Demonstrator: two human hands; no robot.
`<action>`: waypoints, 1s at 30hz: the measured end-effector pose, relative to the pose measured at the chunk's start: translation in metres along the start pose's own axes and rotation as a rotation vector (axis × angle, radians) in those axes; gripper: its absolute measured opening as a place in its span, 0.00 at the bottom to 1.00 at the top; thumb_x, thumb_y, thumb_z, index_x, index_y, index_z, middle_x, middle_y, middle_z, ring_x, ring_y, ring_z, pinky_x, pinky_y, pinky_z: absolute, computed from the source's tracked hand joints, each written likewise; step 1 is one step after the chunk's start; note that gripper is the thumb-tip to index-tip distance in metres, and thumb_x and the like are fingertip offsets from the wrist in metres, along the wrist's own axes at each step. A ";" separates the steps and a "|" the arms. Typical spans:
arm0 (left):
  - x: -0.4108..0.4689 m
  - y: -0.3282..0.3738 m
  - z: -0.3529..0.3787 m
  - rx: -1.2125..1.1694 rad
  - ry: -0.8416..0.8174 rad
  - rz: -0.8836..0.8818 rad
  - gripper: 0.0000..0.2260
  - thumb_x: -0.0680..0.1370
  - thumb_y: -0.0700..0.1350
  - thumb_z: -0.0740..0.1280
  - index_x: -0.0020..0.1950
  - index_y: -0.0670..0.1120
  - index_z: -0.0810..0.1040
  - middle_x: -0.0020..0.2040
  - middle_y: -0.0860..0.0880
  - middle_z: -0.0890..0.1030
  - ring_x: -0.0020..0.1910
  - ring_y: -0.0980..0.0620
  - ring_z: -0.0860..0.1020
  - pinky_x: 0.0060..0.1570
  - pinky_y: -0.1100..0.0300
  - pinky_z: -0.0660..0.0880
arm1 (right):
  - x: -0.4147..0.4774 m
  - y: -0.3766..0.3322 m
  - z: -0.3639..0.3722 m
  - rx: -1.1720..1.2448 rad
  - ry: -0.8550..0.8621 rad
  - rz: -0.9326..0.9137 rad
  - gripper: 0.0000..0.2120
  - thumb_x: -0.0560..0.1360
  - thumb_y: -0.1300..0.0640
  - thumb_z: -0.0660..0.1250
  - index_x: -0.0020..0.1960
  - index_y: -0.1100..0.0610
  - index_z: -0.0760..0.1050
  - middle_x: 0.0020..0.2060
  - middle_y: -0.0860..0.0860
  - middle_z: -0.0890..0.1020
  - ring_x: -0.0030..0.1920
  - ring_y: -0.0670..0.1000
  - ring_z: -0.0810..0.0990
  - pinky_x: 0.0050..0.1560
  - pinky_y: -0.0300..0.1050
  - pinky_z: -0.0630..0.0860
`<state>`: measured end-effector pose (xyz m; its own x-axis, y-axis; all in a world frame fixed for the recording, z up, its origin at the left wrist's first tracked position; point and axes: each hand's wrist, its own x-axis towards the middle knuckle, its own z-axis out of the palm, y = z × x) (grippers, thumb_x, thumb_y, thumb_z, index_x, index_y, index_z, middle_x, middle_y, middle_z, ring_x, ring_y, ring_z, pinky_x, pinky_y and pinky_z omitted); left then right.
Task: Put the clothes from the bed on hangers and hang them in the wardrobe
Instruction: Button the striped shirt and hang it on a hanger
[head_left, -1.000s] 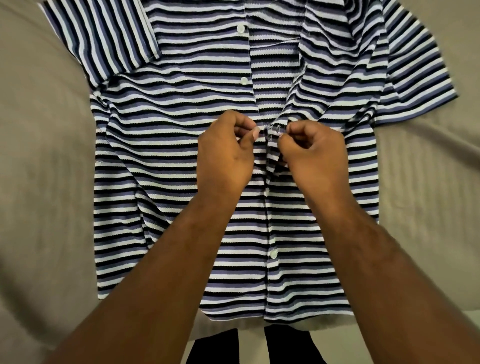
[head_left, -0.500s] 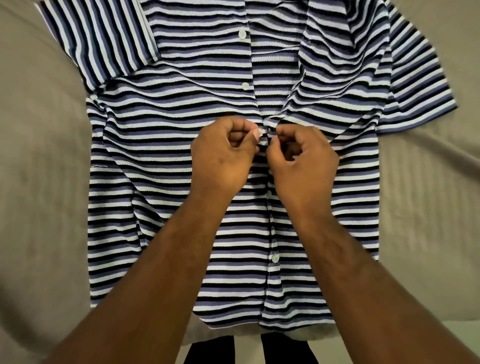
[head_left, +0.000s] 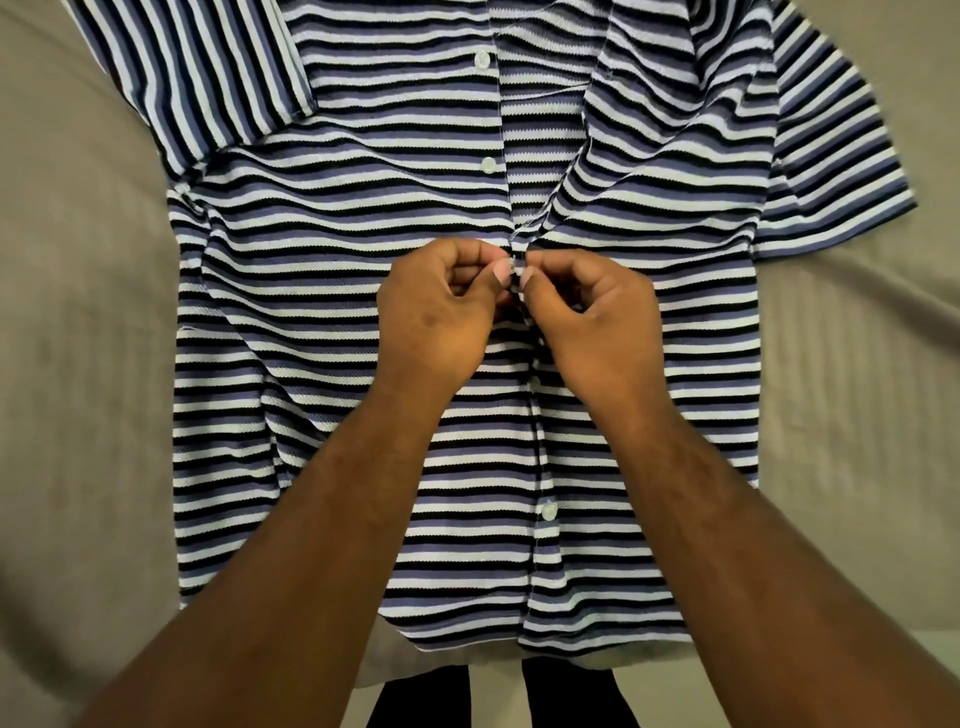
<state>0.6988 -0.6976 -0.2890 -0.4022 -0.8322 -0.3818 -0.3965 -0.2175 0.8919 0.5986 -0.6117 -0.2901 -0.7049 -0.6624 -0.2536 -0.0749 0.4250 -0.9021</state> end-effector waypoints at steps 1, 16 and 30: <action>0.000 -0.001 -0.001 -0.012 -0.010 -0.001 0.04 0.79 0.40 0.71 0.53 0.43 0.83 0.44 0.49 0.86 0.42 0.53 0.85 0.47 0.58 0.83 | 0.001 0.001 -0.002 0.027 -0.019 0.009 0.06 0.79 0.57 0.71 0.54 0.54 0.85 0.42 0.43 0.86 0.41 0.40 0.84 0.44 0.36 0.80; 0.002 -0.009 -0.003 -0.032 -0.023 0.033 0.08 0.78 0.44 0.73 0.54 0.42 0.85 0.45 0.49 0.87 0.43 0.53 0.86 0.47 0.56 0.84 | 0.017 0.011 0.003 -0.012 -0.084 0.004 0.04 0.74 0.54 0.76 0.47 0.52 0.83 0.37 0.48 0.84 0.35 0.47 0.82 0.34 0.37 0.77; 0.006 -0.014 0.007 -0.050 0.064 -0.016 0.08 0.75 0.38 0.75 0.54 0.42 0.85 0.44 0.50 0.87 0.43 0.56 0.86 0.48 0.62 0.82 | 0.020 0.017 -0.003 0.057 -0.193 -0.013 0.05 0.78 0.58 0.73 0.54 0.53 0.82 0.42 0.54 0.83 0.37 0.49 0.81 0.28 0.41 0.78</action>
<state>0.6960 -0.6957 -0.3049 -0.3418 -0.8590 -0.3813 -0.3597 -0.2552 0.8975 0.5806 -0.6158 -0.3097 -0.5558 -0.7756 -0.2992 -0.0393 0.3840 -0.9225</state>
